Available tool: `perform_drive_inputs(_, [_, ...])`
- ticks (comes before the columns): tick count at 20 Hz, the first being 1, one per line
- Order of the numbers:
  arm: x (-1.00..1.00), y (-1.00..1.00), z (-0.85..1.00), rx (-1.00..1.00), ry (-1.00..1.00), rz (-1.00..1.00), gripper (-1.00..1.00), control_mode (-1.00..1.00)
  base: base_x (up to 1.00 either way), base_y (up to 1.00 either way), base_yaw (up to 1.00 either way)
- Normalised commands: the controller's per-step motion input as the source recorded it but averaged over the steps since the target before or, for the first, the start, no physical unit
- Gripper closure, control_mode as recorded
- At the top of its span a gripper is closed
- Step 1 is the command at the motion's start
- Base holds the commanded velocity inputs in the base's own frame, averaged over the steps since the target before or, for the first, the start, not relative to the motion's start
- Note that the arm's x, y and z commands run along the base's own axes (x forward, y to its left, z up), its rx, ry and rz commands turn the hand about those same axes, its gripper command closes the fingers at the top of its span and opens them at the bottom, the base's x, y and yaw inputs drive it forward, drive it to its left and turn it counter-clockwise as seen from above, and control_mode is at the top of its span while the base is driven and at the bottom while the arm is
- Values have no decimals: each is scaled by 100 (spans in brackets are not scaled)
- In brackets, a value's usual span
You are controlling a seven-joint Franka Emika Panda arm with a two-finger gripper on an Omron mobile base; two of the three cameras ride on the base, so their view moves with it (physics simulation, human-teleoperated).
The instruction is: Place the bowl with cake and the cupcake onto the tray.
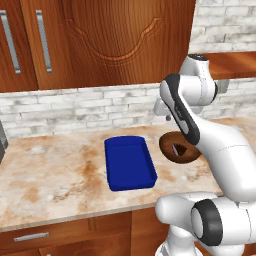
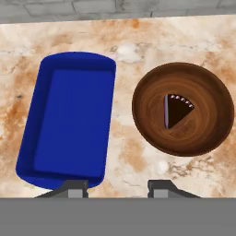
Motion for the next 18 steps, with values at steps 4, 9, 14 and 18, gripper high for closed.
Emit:
perform_drive_inputs(4, [-12, -7, -5, 0, 0, 0, -100, -100, 0, 0, 0])
perform_drive_inputs(9, [-16, -24, -20, 0, 0, 3, -100, -100, 0, 0, 0])
perform_drive_inputs(14, [0, -29, -19, 0, 0, 3, -100, -100, 0, 0, 0])
perform_drive_inputs(18, [5, -22, -15, 0, 2, 0, -100, -100, 0, 0, 0])
